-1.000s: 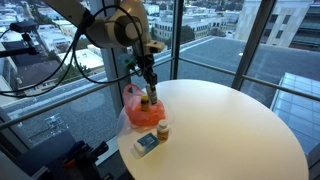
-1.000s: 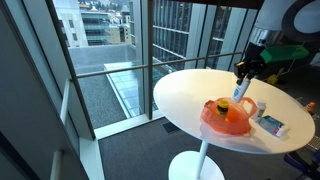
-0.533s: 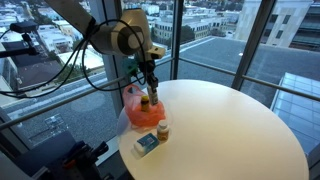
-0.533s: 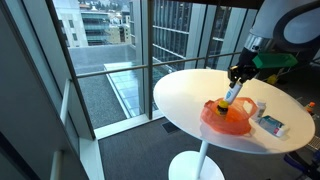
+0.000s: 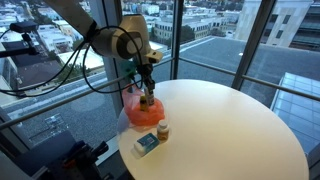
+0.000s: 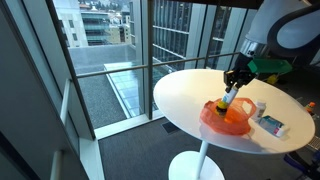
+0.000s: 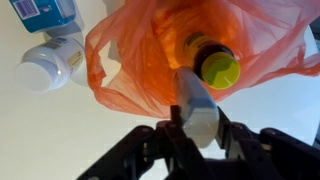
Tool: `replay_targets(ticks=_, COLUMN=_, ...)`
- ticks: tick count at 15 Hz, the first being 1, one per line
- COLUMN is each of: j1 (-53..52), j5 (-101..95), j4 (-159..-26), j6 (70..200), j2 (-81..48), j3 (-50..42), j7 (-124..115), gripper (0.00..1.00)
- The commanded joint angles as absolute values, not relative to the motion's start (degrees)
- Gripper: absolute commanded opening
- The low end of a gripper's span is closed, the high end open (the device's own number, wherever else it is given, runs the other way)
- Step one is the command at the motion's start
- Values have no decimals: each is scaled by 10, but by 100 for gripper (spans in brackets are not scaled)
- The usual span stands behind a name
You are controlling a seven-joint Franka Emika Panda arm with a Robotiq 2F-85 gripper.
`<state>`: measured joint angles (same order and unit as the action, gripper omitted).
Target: Put the white bottle in the orange plastic bag.
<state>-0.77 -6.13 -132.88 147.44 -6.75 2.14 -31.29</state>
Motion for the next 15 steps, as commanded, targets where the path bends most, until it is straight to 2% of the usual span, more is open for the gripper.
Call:
replay_targets(ticks=1, j1=-19, j5=-47, j4=-1318, j6=1481, j2=-86, j3=10, j7=-302, gripper=10)
replay_targets(ticks=15, j1=-25, j5=-45, j4=-1279, j6=1496, j2=-152, j3=-20, j7=-295, gripper=10)
